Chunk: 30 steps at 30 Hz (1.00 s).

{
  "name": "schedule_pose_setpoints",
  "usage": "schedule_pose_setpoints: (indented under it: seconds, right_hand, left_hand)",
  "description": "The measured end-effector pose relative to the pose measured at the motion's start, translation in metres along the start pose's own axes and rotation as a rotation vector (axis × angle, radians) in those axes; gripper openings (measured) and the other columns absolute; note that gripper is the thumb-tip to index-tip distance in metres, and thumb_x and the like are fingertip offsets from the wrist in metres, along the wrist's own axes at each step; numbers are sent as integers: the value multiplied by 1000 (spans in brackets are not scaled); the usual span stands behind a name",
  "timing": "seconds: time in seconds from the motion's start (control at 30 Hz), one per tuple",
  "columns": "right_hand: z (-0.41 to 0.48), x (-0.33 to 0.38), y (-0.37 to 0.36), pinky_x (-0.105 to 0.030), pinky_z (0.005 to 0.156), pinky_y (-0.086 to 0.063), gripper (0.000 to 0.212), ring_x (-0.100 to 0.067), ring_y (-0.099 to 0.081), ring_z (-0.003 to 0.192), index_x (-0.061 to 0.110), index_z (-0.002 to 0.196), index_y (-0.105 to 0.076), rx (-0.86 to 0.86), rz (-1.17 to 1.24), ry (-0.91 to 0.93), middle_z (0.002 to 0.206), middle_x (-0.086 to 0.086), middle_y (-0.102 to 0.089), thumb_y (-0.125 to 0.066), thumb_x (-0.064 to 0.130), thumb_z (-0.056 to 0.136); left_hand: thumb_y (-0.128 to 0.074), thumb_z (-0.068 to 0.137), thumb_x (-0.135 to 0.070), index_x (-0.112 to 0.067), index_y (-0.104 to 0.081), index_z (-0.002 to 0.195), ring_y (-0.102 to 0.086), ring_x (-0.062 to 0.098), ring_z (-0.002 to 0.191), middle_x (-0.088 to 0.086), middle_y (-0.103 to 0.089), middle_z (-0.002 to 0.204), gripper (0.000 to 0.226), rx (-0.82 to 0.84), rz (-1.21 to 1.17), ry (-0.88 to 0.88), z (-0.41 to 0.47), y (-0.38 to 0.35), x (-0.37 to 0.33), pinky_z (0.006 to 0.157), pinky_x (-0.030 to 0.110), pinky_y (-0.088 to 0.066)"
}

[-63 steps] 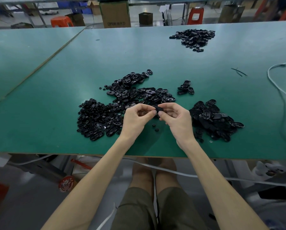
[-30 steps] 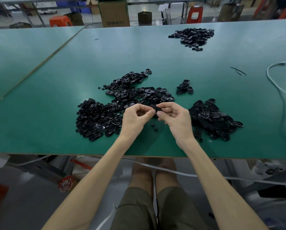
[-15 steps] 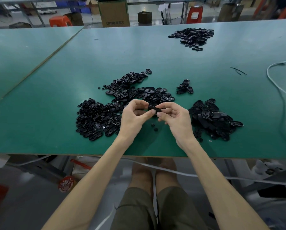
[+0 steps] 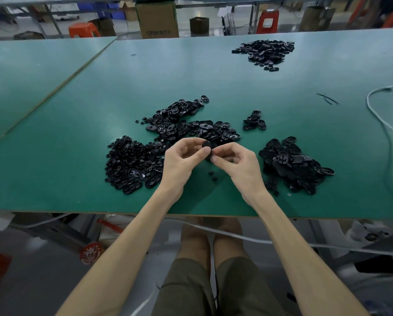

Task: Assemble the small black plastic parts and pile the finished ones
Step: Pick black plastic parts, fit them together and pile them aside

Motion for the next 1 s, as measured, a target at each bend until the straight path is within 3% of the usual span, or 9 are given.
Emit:
schedule_pose_setpoints:
  seconds: [0.17,0.37,0.53,0.73,1.0]
  right_hand:
    - [0,-3,1,-19,75,-53,9,-8,-70,79,20,93,-77,-23,5,-23,86,5,-77,-83,16,88]
    - [-2,-4,7,-19,64,-51,9,-13,-72,74,17,103,-74,-84,77,-47,91,-1,-78,-76,17,94]
    - [-2,-5,9,-19,61,-50,7,-11,-71,72,17,101,-74,-98,80,-48,88,-1,-78,-76,14,94]
    - [-2,-5,10,-19,60,-50,6,-10,-69,71,18,96,-75,-98,75,-40,85,2,-78,-75,13,94]
    - [-3,-2,8,-16,62,-49,7,-10,-70,71,17,95,-74,-87,90,-39,86,-1,-77,-75,11,94]
  left_hand:
    - [-81,87,-11,-20,-79,104,-69,8,91,-3,-77,93,20,58,-28,-22,-2,-6,-4,81,16,-51]
    - [-75,89,0,-8,-77,111,-73,15,99,3,-79,106,24,159,37,-72,-4,-17,-7,88,22,-54]
    - [-73,90,1,-9,-76,115,-73,17,104,1,-78,109,27,190,94,-79,-3,-20,-5,91,24,-55]
    - [-78,88,-3,-16,-76,117,-71,9,101,0,-78,105,32,128,134,-65,-2,-15,-4,88,20,-53]
    - [-73,90,1,-11,-79,111,-71,20,98,0,-79,105,25,130,101,-60,-4,-14,-6,93,29,-57]
Point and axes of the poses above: each hand's wrist, its own z-axis towards the middle knuckle, its own y-axis out of the back of the hand, x = y × z, the point moved 9 cm from there along z, towards the middle knuckle
